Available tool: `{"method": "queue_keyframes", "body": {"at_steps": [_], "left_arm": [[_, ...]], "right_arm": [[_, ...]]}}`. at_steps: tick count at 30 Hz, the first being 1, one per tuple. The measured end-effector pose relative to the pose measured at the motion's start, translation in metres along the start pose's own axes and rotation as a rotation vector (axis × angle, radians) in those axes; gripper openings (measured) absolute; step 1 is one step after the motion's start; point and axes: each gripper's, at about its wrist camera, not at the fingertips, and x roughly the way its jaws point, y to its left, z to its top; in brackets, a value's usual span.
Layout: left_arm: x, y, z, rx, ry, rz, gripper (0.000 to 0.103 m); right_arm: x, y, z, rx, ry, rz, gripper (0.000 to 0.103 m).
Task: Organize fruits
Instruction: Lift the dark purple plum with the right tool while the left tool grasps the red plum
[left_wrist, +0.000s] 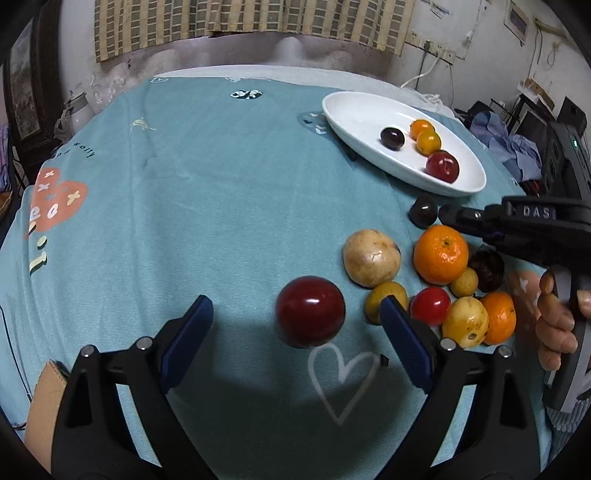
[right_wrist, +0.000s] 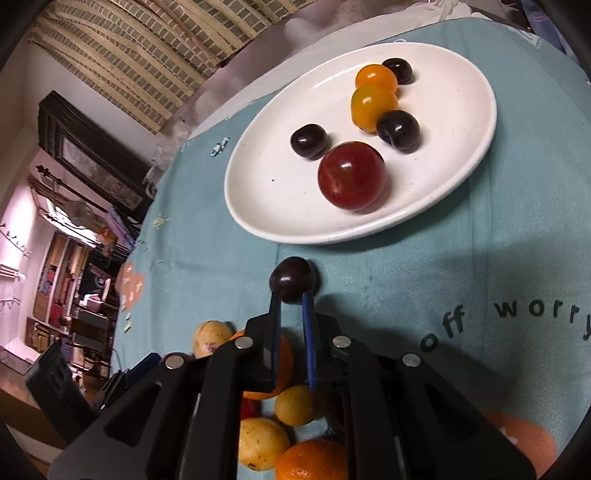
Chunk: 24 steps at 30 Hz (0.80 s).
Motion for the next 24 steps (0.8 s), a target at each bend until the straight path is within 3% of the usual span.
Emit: {"method": "queue_keyframes", "body": {"at_steps": [15,16,17,18,22,24], "left_arm": [[0.001,-0.008,0.002,0.060,-0.014,0.084,0.093],[0.001,-0.008,0.002,0.061,-0.014,0.084,0.093],[0.001,-0.008,0.002,0.063,-0.014,0.085,0.093],[0.000,-0.009,0.002,0.065,-0.015,0.086,0.093],[0.000,-0.011,0.003,0.075,-0.019,0.093,0.093],[0.000,-0.011,0.002,0.074,-0.018,0.093,0.093]], "right_arm": [[0.007,0.024,0.003,-0.097,-0.029,-0.171,0.019],[0.008,0.025,0.003,-0.105,-0.031,-0.189,0.032],[0.008,0.026,0.003,-0.117,-0.037,-0.216,0.059],[0.008,0.028,0.003,-0.137,-0.060,-0.239,0.064],[0.011,0.028,0.003,-0.162,-0.087,-0.225,0.063],[0.016,0.030,0.003,-0.171,-0.065,-0.210,0.054]]}}
